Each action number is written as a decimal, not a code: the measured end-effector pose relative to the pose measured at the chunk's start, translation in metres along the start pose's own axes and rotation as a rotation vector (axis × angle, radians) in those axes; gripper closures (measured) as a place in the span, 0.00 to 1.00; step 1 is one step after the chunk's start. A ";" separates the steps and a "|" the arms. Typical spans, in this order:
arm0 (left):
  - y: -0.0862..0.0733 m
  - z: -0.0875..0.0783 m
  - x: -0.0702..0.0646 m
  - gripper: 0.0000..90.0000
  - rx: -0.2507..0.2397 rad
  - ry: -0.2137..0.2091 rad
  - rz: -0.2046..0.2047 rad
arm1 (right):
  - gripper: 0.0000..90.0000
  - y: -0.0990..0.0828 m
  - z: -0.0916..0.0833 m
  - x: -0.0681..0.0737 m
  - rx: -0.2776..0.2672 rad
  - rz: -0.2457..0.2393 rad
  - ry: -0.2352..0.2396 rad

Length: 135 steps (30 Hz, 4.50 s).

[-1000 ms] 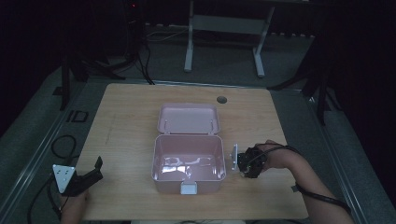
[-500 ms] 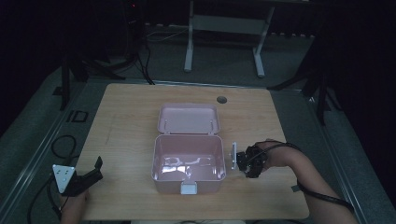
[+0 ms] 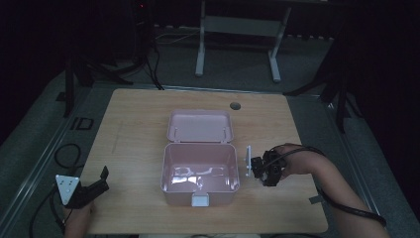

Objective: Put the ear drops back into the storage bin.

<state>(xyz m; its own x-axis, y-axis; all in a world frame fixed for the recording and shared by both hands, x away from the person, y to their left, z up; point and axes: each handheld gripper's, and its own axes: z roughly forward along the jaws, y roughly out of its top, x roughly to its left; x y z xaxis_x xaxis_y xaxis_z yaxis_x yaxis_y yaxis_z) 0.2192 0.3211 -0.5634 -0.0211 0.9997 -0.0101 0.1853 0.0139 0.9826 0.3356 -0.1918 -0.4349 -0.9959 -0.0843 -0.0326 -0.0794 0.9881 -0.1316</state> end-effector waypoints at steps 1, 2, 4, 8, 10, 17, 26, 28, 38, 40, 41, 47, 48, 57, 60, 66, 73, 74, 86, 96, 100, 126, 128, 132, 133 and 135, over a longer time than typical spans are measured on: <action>0.000 0.000 0.000 0.01 0.000 0.000 0.000 | 0.66 0.000 -0.003 0.000 -0.002 0.001 -0.005; 0.000 0.000 0.000 0.01 0.000 0.001 0.001 | 0.66 0.001 -0.006 0.000 0.000 0.005 -0.006; 0.000 0.000 0.000 0.01 0.000 0.001 0.002 | 0.66 0.001 -0.011 0.000 0.009 0.004 -0.006; 0.000 0.000 0.000 0.01 0.000 0.000 0.002 | 0.66 0.002 -0.021 0.000 0.006 -0.002 -0.015; 0.000 0.000 0.000 0.01 0.000 0.001 0.002 | 0.66 0.003 -0.026 0.000 0.001 -0.001 -0.014; 0.000 0.000 0.000 0.01 0.000 0.000 0.002 | 0.66 0.005 -0.042 0.000 0.021 -0.004 -0.021; 0.000 0.000 0.000 0.01 0.001 -0.002 0.000 | 0.66 0.007 -0.063 -0.002 0.025 -0.007 -0.037; 0.000 0.000 0.000 0.01 0.001 -0.001 0.001 | 0.66 0.009 -0.064 -0.001 0.032 -0.007 -0.034; 0.000 0.000 0.000 0.01 0.001 0.000 0.001 | 0.66 0.023 -0.073 -0.001 0.007 -0.043 -0.038; 0.000 0.000 0.000 0.01 0.001 0.000 0.001 | 0.66 0.028 -0.073 -0.002 0.004 -0.053 -0.034; 0.000 0.000 0.000 0.01 0.000 0.000 0.000 | 0.66 0.031 -0.073 -0.002 0.008 -0.058 -0.035; 0.000 0.000 0.000 0.01 0.000 -0.001 0.000 | 0.66 0.042 -0.074 -0.001 0.002 -0.078 -0.028; 0.000 0.000 0.000 0.01 0.000 -0.001 0.000 | 0.66 0.042 -0.074 -0.001 0.002 -0.078 -0.028; 0.000 0.000 0.000 0.01 -0.001 -0.001 0.001 | 0.66 0.068 -0.080 -0.003 -0.007 -0.121 -0.032; 0.000 0.000 0.000 0.01 0.000 -0.002 -0.001 | 0.66 0.078 -0.081 -0.005 -0.005 -0.136 -0.029; 0.000 0.000 0.000 0.01 -0.001 -0.004 -0.001 | 0.66 0.092 -0.080 -0.005 -0.004 -0.165 -0.029; 0.000 0.000 0.000 0.01 -0.002 -0.006 -0.002 | 0.66 0.110 -0.075 -0.003 -0.013 -0.207 -0.026; 0.000 0.000 0.000 0.01 -0.002 -0.006 -0.002 | 0.66 0.112 -0.074 -0.003 -0.018 -0.208 -0.021; 0.000 0.000 0.001 0.01 -0.002 -0.007 -0.001 | 0.66 0.123 -0.039 -0.009 -0.002 -0.242 -0.013; 0.000 0.000 0.001 0.01 0.000 -0.007 -0.002 | 0.66 0.129 -0.016 -0.012 -0.008 -0.271 0.000; 0.000 0.000 0.001 0.01 -0.001 -0.007 -0.004 | 0.66 0.134 0.001 -0.011 0.024 -0.277 0.013; 0.000 0.000 0.000 0.01 0.004 -0.009 0.004 | 0.66 0.144 0.039 -0.010 0.037 -0.287 0.046; 0.000 0.000 0.000 0.01 0.004 -0.009 0.004 | 0.66 0.145 0.041 -0.010 0.049 -0.284 0.046; 0.000 0.000 0.000 0.01 0.005 -0.009 0.004 | 0.65 0.146 0.043 -0.010 0.056 -0.281 0.058; 0.000 0.000 0.000 0.01 0.005 -0.009 0.003 | 0.65 0.146 0.044 -0.010 0.057 -0.284 0.057; 0.000 0.000 0.000 0.01 0.005 -0.009 0.004 | 0.65 0.146 0.044 -0.010 0.056 -0.281 0.064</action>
<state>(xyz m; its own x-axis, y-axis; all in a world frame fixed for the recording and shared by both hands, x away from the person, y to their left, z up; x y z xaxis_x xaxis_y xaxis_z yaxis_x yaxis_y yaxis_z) 0.2197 0.3211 -0.5632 -0.0117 0.9999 -0.0082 0.1906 0.0103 0.9816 0.3361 -0.0523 -0.4977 -0.9359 -0.3441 0.0752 -0.3522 0.9183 -0.1811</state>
